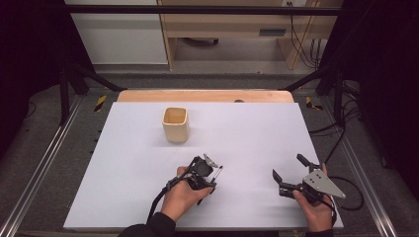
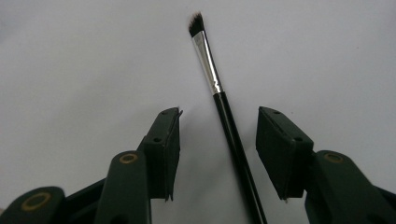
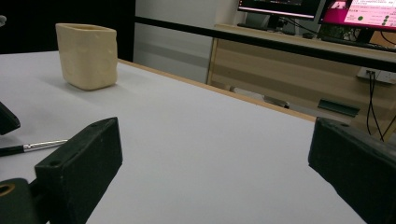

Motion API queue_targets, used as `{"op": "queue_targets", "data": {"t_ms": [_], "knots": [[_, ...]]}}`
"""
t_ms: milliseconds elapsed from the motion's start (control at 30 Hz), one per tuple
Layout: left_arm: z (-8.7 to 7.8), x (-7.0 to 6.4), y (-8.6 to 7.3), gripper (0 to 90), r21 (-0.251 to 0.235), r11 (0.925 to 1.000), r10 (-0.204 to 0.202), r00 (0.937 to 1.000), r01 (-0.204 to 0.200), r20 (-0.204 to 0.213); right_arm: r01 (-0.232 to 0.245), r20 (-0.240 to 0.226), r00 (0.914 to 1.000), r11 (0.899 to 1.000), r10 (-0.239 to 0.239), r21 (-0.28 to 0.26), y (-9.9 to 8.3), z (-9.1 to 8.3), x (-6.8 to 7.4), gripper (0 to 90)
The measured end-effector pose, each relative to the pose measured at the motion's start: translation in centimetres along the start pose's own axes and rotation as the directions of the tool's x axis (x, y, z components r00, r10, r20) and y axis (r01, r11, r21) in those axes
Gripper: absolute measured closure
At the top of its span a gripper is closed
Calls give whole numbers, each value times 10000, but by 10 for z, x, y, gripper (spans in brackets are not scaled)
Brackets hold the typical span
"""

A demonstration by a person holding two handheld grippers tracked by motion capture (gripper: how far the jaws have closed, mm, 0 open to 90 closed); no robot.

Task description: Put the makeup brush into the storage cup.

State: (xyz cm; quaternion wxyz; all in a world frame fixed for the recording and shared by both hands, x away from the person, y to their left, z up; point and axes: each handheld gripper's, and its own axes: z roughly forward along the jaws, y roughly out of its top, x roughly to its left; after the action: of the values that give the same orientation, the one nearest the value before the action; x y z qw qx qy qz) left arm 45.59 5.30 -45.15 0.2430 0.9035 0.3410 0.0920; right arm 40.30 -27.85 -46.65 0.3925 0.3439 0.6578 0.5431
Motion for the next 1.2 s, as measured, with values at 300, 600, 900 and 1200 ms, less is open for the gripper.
{"op": "queue_targets", "data": {"t_ms": [300, 600, 900, 1200], "knots": [[1, -1, -1, 509, 41, 9999, -92, 9999, 92, 68, -3, -2, 10000, 10000, 3, -7, 0, 0, 0, 31], [5, -1, 0, 583, 181, 9997, -196, 9997, 192, 173, -95, -6, 10000, 9999, 95, 40, 0, 0, 1, 39], [5, 0, -1, 745, 111, 9996, -243, 9997, 242, 78, -103, -17, 9999, 9999, 103, 47, 1, 0, 1, 39], [4, 4, -4, 839, -29, 9997, -229, 9996, 229, 194, -89, 6, 10000, 10000, 89, 38, 1, 0, 0, 39]]}}
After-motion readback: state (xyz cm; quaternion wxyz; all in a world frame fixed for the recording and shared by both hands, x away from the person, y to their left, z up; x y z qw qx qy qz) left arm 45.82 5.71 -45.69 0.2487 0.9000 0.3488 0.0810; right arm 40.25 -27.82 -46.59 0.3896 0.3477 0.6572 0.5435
